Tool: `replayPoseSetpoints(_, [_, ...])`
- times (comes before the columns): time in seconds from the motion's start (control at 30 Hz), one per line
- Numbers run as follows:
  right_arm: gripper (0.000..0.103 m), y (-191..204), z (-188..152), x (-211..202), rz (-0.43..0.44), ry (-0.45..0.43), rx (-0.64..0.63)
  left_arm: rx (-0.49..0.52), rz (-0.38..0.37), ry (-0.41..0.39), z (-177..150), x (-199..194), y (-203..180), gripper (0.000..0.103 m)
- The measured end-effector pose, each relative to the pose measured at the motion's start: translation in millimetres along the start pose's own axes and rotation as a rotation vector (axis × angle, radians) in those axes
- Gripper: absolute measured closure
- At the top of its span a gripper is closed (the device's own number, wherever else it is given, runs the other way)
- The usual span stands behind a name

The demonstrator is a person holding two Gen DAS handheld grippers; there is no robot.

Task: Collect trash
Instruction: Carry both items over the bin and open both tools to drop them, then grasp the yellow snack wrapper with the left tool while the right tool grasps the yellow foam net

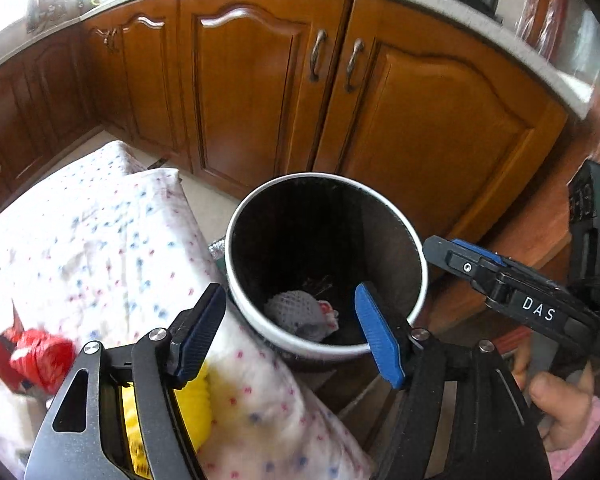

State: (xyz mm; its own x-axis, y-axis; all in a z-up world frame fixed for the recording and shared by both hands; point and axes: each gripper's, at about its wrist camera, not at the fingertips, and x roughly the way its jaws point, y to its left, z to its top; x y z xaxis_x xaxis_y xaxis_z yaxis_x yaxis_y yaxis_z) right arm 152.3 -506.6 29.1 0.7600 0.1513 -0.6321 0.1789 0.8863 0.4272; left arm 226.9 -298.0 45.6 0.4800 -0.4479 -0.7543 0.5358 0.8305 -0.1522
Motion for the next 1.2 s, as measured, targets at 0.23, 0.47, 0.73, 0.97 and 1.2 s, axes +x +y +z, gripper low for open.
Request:
replayPoseSetpoints(0.23, [0.016, 20.1, -30.9, -13.8, 0.050, -0.033, 0.022, -0.080, 0.028, -0.091, -37.8, -43.7, 31.2, 0.027])
replayPoseSetpoints(0.47, [0.015, 41.4, -59.2, -18.0, 0.084, -0.029, -0.001, -0.150, 0.071, -0.106, -65.9, -62.3, 64.9, 0.024])
replayPoseSetpoints(0.73, [0.015, 57.0, -79.0, -12.7, 0.128, -0.007, 0.013, -0.211, 0.091, -0.086, -102.9, -75.8, 97.3, 0.024])
replayPoseSetpoints(0.97, [0.015, 77.7, -84.8, -8.8, 0.165, 0.002, -0.020, -0.206, 0.072, -0.073, -124.7, -83.2, 106.3, 0.024])
replayPoseSetpoints(1.2, [0.023, 94.3, -74.3, 10.3, 0.242, 0.036, -0.037, -0.171, 0.031, -0.053, -139.1, -80.9, 101.0, 0.024])
